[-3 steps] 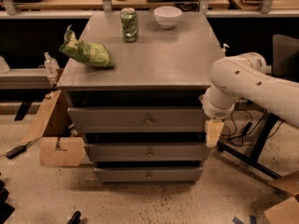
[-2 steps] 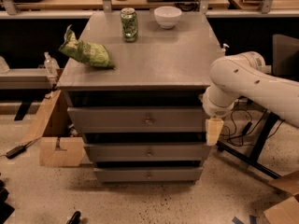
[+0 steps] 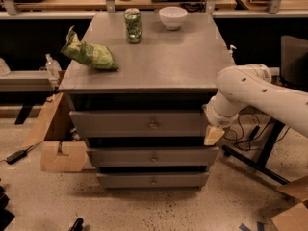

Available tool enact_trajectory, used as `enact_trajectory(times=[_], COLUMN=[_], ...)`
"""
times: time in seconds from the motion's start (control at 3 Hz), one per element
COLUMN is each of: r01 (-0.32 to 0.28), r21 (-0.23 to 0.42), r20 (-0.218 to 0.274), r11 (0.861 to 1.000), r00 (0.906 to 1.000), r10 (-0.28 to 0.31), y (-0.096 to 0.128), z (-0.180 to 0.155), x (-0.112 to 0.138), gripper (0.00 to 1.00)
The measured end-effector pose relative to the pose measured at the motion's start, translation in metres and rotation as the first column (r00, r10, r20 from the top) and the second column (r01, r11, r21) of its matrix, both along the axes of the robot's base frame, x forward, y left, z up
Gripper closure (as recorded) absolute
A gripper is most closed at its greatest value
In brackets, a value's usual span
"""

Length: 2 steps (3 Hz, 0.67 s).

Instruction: Open top drawer

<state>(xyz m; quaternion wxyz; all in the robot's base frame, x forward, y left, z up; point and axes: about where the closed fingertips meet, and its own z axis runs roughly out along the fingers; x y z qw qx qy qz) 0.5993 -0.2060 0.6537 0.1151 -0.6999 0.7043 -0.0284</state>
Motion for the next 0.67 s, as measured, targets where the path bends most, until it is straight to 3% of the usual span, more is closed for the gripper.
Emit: enact_trajectory(times=[0.33, 0.67], r01=[0.008, 0.008], r21=[0.022, 0.022], r20=[-0.025, -0.025], r11=[1.000, 1.000], r00=[0.9996, 0.9996], r10=[-0.008, -0.008], y=[0.0042, 0.0042], z=[-0.0076, -0.0043], x=[-0.0202, -0.0202], gripper=[0.63, 0.87])
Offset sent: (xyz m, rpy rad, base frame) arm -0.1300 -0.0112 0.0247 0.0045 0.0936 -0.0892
